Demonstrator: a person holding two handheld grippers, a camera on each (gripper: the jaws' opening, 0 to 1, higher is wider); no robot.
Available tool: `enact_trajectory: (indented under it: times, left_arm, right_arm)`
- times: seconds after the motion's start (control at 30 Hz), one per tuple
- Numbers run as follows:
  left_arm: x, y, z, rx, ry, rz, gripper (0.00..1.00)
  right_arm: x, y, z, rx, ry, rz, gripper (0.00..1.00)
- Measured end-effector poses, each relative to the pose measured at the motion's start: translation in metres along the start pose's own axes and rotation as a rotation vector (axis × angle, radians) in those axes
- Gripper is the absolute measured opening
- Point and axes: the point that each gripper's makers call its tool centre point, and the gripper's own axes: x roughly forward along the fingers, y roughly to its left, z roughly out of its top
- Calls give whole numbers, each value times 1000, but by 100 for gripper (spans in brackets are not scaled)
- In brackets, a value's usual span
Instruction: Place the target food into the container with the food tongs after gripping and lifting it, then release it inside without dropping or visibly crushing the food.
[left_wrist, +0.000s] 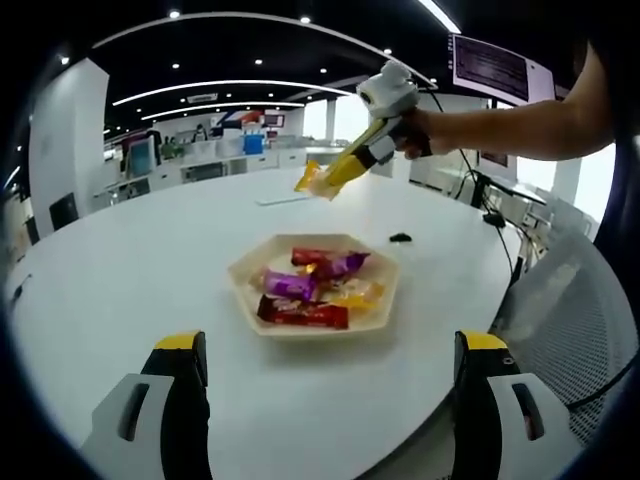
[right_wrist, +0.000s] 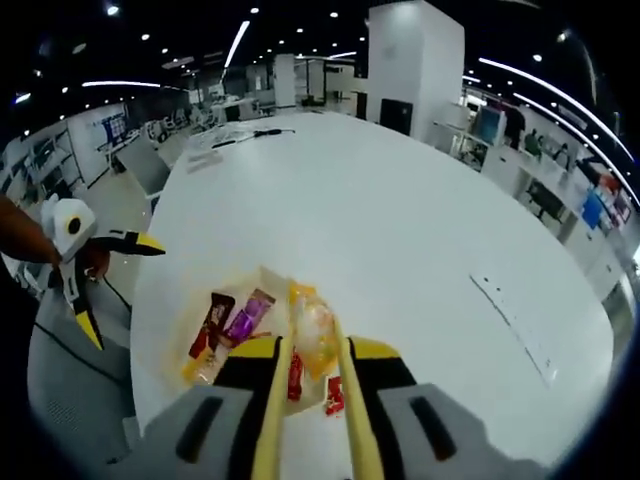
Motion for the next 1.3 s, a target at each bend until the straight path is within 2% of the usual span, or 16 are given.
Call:
enact_trajectory:
  times: [0.27, 0.53, 0.77, 0.87, 1.0, 1.3]
  left_arm:
    - [-1, 0, 2, 1, -9, 1, 100]
    - [-1, 1, 4, -2, -21, 7, 100]
    - [-2, 1, 5, -4, -25, 10, 100]
    - [-2, 1, 5, -2, -24, 8, 100]
    - [-1, 1, 5, -2, -25, 8, 100]
    - [-1, 1, 5, 3, -24, 5, 100]
  right_arm:
    - [20, 21, 25, -33, -11, 19, 24]
    - [24, 29, 31, -58, -13, 33, 25]
    - [25, 41, 36, -86, -26, 74, 26]
    - [23, 42, 39, -107, -41, 66, 27]
    - [17, 39, 44, -91, -75, 66, 27]
    - [-7, 37, 50, -76, -138, 55, 28]
